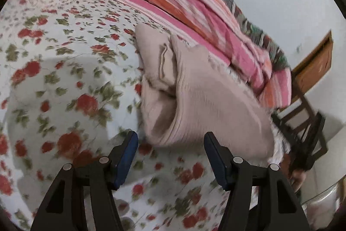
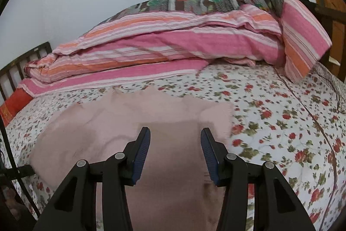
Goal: Fold small clothes
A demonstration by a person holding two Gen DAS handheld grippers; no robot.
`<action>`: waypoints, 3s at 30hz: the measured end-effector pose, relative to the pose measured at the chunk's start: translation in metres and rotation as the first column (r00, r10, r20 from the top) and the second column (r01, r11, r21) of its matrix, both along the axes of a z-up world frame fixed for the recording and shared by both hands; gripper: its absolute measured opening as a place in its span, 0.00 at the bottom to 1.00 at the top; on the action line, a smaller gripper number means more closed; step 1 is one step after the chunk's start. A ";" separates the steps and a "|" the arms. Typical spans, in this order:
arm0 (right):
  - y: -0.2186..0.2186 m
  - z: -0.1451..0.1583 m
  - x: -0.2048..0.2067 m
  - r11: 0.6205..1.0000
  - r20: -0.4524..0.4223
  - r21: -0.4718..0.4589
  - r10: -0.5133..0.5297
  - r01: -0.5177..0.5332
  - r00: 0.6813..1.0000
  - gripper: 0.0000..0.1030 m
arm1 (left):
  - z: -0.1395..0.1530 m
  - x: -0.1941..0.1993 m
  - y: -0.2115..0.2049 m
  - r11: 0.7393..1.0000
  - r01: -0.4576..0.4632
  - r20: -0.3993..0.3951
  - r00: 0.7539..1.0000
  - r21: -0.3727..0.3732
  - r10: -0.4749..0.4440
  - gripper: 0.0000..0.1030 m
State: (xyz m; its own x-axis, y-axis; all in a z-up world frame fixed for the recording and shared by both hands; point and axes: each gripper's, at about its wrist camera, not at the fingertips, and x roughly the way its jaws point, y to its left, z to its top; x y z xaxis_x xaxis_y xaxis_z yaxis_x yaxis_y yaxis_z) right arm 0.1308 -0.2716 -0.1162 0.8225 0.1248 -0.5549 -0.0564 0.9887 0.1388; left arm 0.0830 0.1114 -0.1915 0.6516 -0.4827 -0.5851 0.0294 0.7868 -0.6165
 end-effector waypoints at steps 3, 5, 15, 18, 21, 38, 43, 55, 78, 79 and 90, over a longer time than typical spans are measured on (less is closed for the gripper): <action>-0.014 0.002 -0.007 0.999 0.016 0.034 -0.014 0.013 1.000 0.47 | 0.003 0.017 -0.006 1.000 0.001 -0.019 1.000 -0.001 -0.001 0.58; -0.022 0.002 -0.007 0.999 0.022 0.039 -0.028 0.027 0.999 0.47 | 0.007 0.025 -0.010 1.000 0.008 -0.031 0.999 0.012 -0.008 0.58; -0.044 -0.004 -0.011 0.995 0.010 0.063 -0.075 0.074 0.997 0.47 | 0.016 0.063 -0.008 0.999 0.006 -0.046 0.999 -0.051 -0.008 0.58; -0.047 -0.003 -0.010 0.994 0.013 0.069 -0.083 0.082 0.996 0.47 | 0.009 0.076 -0.012 0.997 0.000 -0.056 0.998 -0.071 -0.004 0.57; -0.049 -0.001 -0.012 0.994 0.029 0.058 -0.092 0.091 0.995 0.47 | 0.006 0.082 -0.013 0.997 -0.021 -0.061 0.998 -0.071 0.016 0.46; -0.137 0.014 -0.041 0.950 0.072 0.184 -0.267 0.250 0.961 0.47 | 0.134 0.101 -0.149 0.961 -0.014 0.067 0.998 0.275 -0.004 0.19; -0.180 0.006 -0.049 0.912 0.029 0.264 -0.335 0.316 0.942 0.47 | 0.143 0.107 -0.241 0.941 0.041 0.078 0.994 0.337 -0.071 0.18; -0.187 0.005 -0.052 0.921 0.026 0.295 -0.276 0.256 0.961 0.47 | 0.092 0.087 -0.350 0.885 0.333 0.057 0.927 0.326 -0.370 0.66; -0.050 -0.009 -0.025 0.988 -0.062 0.152 0.015 -0.006 0.998 0.06 | 0.052 0.061 -0.187 0.910 0.335 0.054 0.932 0.246 -0.358 0.67; -0.050 -0.005 -0.031 0.988 -0.041 0.152 0.036 -0.030 0.999 0.05 | 0.053 0.059 -0.188 0.905 0.343 0.058 0.928 0.252 -0.368 0.67; -0.059 -0.002 -0.038 0.974 -0.071 0.225 0.035 -0.018 0.997 0.13 | 0.041 0.015 -0.205 0.821 0.390 0.049 0.892 0.417 -0.449 0.66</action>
State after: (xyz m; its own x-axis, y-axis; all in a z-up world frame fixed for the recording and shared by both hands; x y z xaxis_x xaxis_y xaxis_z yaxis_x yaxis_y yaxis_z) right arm 0.0925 -0.3310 -0.1186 0.7748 0.2738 -0.5698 -0.0633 0.9304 0.3610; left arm 0.0976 -0.0938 -0.1506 0.5260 -0.4825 -0.7004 0.4732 0.8503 -0.2304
